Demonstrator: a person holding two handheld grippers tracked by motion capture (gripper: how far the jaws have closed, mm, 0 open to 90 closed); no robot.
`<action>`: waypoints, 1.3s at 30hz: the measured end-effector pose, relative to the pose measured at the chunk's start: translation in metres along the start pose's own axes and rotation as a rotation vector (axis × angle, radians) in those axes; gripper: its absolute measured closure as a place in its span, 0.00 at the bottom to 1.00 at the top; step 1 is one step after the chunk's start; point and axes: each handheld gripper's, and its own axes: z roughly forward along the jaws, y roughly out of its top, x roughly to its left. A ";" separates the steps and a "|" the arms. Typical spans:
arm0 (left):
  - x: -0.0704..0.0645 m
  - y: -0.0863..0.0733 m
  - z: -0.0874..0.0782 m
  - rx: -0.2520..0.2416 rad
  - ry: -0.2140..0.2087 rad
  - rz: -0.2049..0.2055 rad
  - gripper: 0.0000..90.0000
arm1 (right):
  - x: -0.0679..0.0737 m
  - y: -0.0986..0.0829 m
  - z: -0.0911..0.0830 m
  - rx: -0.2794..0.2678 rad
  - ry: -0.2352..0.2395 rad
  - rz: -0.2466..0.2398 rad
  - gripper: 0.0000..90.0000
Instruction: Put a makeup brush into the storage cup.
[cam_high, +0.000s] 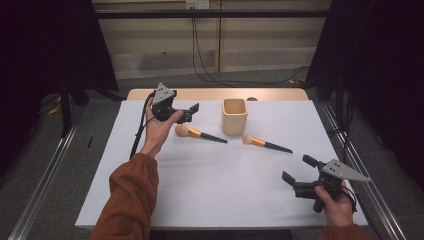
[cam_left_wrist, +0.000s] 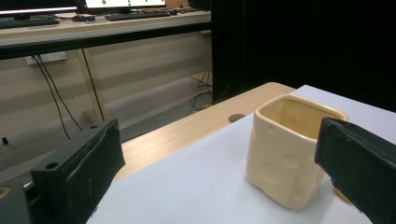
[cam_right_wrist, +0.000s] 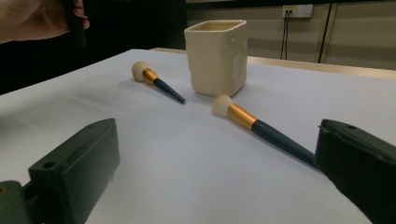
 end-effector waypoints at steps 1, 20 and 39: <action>0.001 0.000 0.002 -0.005 -0.003 -0.004 0.01 | 0.000 0.000 0.000 0.000 0.001 -0.001 0.00; 0.006 0.007 0.031 0.139 -0.050 0.021 0.03 | -0.001 -0.001 -0.001 0.003 0.005 -0.005 0.00; 0.010 0.016 0.039 0.435 -0.151 0.114 0.04 | 0.000 -0.001 0.000 0.007 0.009 -0.004 0.00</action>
